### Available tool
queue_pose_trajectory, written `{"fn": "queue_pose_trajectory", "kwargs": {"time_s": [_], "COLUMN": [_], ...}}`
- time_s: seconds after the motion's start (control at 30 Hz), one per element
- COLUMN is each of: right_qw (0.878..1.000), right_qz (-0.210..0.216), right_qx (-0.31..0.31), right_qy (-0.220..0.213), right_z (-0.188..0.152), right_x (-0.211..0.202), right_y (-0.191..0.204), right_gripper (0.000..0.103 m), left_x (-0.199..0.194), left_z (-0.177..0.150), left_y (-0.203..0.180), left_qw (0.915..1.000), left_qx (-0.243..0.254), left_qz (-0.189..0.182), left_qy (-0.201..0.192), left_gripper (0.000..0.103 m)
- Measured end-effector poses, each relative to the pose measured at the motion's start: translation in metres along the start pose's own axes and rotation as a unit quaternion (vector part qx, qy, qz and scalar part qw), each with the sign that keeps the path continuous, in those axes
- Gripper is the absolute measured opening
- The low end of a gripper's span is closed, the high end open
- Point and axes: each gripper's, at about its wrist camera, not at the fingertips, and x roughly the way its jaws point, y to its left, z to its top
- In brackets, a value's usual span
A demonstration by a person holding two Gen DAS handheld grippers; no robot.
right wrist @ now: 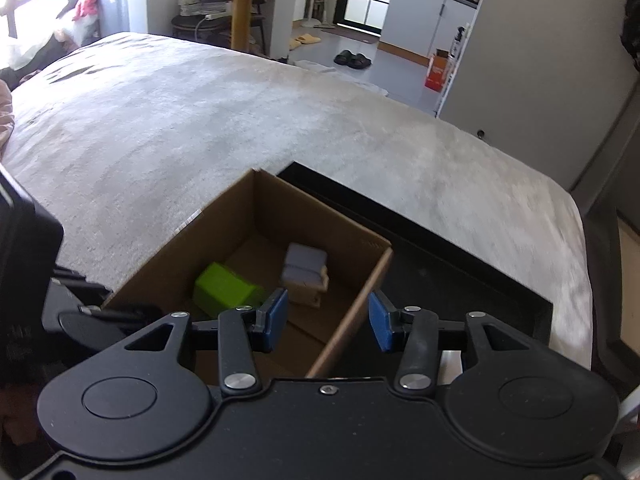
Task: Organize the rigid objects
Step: 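Open the right tool to release the beige cube toy into the box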
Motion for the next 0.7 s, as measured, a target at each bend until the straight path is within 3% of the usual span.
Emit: {"fn": "queue_pose_trajectory", "kwargs": {"time_s": [0.7], "right_qw": [0.997], "right_qz": [-0.009], "right_qx": [0.078], "right_qy": [-0.009], "right_z": [-0.053], "right_x": [-0.008], "right_y": [-0.064], "right_gripper": [0.053], "left_x": [0.000], "left_z": [0.001], "left_y": [-0.025], "left_qw": [0.9956], "left_qx": [0.054], "left_qz": [0.076], "left_qy": [0.004], "left_gripper": [0.017]}}
